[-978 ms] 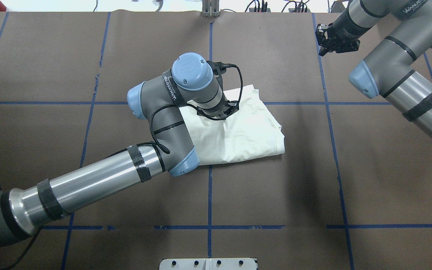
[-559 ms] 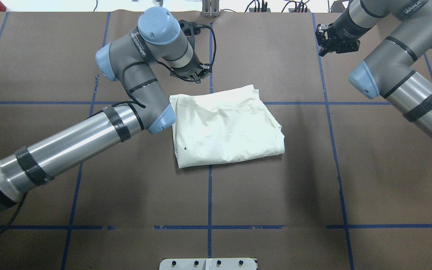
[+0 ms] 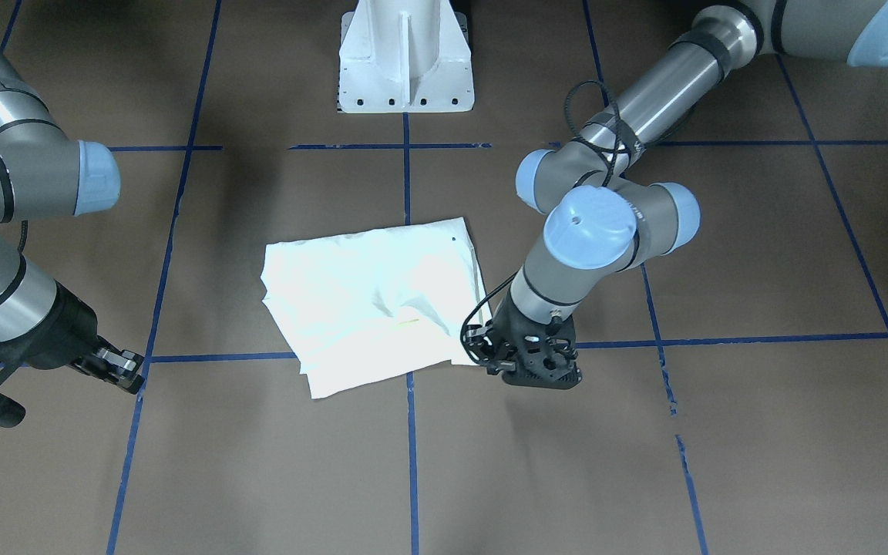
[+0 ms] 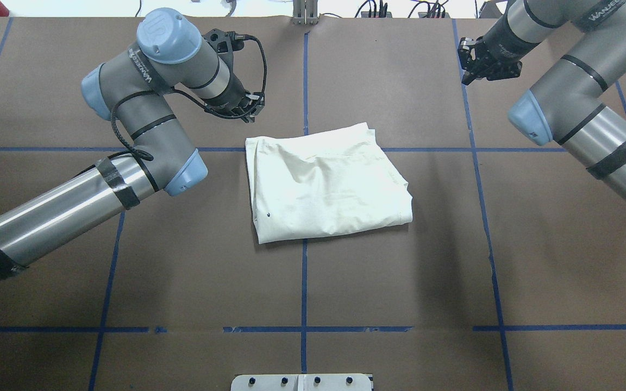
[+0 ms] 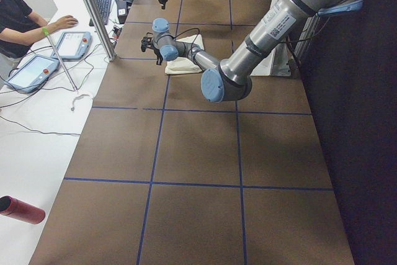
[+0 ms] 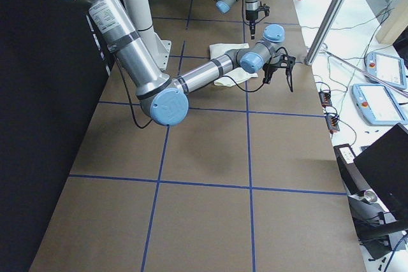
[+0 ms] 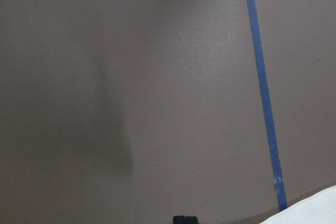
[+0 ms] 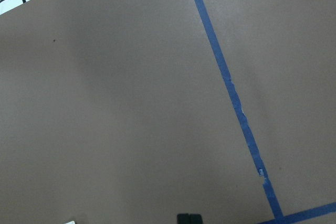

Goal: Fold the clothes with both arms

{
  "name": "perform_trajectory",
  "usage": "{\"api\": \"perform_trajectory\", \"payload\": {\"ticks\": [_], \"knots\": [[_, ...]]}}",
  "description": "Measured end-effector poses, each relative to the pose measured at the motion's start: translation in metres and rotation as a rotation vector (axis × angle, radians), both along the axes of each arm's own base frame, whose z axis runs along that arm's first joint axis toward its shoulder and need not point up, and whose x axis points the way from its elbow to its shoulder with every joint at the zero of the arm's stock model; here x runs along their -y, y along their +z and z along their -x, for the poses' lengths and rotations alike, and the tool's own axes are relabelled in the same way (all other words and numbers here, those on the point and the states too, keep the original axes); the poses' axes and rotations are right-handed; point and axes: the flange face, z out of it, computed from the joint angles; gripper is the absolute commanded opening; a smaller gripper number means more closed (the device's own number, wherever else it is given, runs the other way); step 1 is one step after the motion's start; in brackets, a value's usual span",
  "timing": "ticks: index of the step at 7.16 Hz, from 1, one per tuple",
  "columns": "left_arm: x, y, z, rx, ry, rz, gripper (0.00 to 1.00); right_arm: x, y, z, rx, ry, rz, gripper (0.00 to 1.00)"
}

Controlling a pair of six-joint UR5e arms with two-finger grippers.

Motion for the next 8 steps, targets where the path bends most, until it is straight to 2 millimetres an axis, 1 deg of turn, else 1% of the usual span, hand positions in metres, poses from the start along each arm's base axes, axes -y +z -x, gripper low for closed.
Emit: {"api": "perform_trajectory", "payload": {"ticks": [1, 2, 5, 6, 7, 8], "knots": [[-0.013, 0.001, -0.008, -0.036, -0.006, 0.023, 0.46, -0.009, 0.008, -0.005, -0.002, 0.000, 0.003, 0.28], [-0.022, 0.007, -0.015, -0.057, -0.008, 0.041, 0.45, -0.017, 0.015, -0.010, -0.003, 0.000, 0.004, 0.28], [-0.031, 0.015, -0.025, -0.065, -0.003, 0.060, 0.44, -0.023, 0.021, -0.014, -0.005, 0.000, 0.007, 0.29], [-0.033, 0.018, -0.027, -0.062, 0.000, 0.063, 0.41, -0.024, 0.021, -0.014, -0.005, 0.000, 0.007, 0.29], [-0.035, 0.020, -0.031, -0.059, 0.005, 0.066, 0.28, -0.024, 0.021, -0.014, -0.005, 0.000, 0.006, 0.29], [-0.035, 0.021, -0.032, -0.057, 0.007, 0.068, 0.04, -0.024, 0.020, -0.015, -0.004, 0.000, 0.005, 0.30]]}}
